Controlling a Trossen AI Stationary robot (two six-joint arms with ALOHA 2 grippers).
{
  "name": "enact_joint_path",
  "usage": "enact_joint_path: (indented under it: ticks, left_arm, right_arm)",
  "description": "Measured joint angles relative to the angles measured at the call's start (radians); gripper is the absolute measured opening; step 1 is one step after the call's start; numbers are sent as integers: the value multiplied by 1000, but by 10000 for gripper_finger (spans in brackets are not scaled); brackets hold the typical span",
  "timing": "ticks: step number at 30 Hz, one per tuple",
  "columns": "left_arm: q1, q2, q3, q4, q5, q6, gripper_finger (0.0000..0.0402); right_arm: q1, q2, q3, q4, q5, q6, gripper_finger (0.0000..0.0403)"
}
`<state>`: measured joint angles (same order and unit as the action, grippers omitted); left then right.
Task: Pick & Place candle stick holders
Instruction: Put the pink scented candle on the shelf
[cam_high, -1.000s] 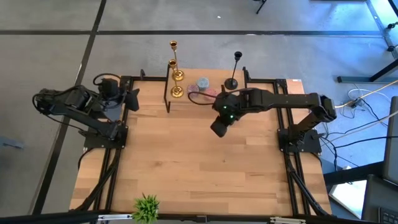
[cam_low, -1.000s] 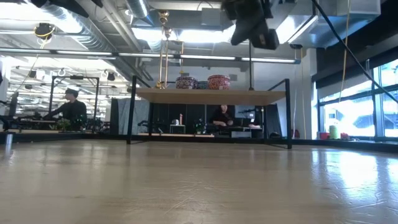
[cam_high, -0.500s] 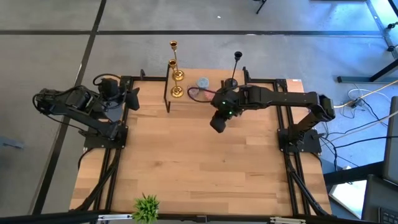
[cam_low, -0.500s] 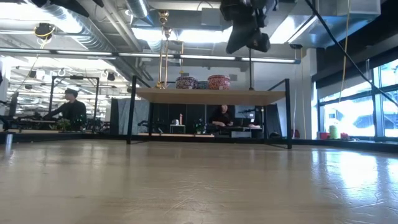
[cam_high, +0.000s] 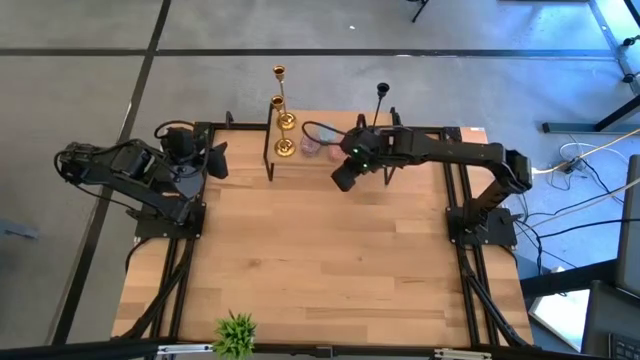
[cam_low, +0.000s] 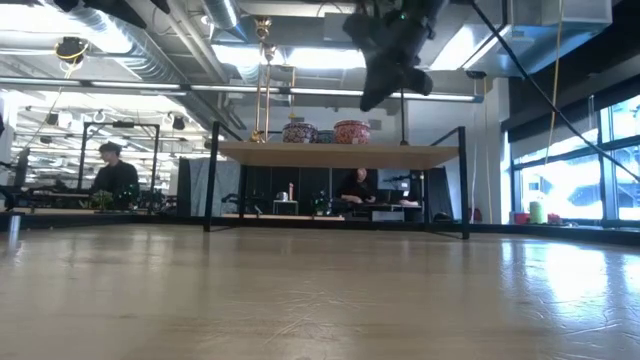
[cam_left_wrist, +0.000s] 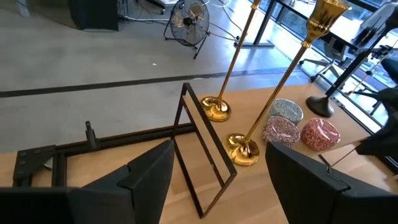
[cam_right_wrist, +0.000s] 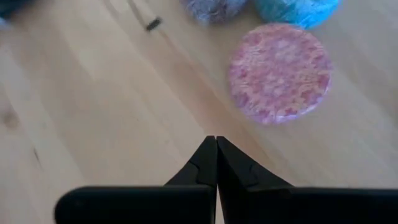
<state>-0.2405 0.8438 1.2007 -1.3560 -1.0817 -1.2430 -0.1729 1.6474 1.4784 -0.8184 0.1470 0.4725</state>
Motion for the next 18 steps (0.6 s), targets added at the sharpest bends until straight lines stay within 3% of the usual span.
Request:
enact_joint_path:
  ticks: [8,18]
  left_arm:
    - [0,1,0,0,4,0,251]
    - [0,1,0,0,7,0,251]
  right_arm:
    - [-48,25,1,3,7,94,1]
    - [-74,27,2,8,17,100,1]
